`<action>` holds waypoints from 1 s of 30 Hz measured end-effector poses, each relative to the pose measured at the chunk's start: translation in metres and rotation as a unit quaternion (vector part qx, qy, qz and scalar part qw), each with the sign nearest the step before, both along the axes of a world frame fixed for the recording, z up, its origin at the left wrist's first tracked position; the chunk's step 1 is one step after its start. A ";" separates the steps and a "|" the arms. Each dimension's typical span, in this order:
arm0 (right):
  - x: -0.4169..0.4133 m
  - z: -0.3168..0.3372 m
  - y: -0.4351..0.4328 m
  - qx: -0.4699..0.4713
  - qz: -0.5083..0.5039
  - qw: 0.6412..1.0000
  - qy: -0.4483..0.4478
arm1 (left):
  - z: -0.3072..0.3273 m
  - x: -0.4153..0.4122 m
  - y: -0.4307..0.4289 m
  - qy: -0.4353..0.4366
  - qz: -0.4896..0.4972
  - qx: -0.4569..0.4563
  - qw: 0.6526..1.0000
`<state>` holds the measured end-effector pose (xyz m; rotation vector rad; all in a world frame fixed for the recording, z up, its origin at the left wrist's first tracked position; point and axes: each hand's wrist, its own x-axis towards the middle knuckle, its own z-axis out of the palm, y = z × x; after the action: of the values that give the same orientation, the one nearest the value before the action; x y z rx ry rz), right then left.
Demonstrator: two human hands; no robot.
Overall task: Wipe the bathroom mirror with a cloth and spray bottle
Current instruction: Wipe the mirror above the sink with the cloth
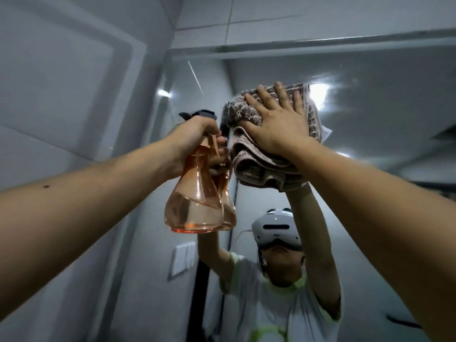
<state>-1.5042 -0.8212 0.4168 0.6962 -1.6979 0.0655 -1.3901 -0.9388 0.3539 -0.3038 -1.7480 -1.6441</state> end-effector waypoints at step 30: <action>-0.079 -0.073 0.323 -0.179 -0.064 0.979 -0.080 | -0.016 -0.086 0.304 -0.005 -0.115 -0.041 0.993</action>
<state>-1.5829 -0.4978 0.3439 0.3188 -1.8191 0.3365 -1.4757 -0.6347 0.3377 -0.5535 -1.8467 -1.7382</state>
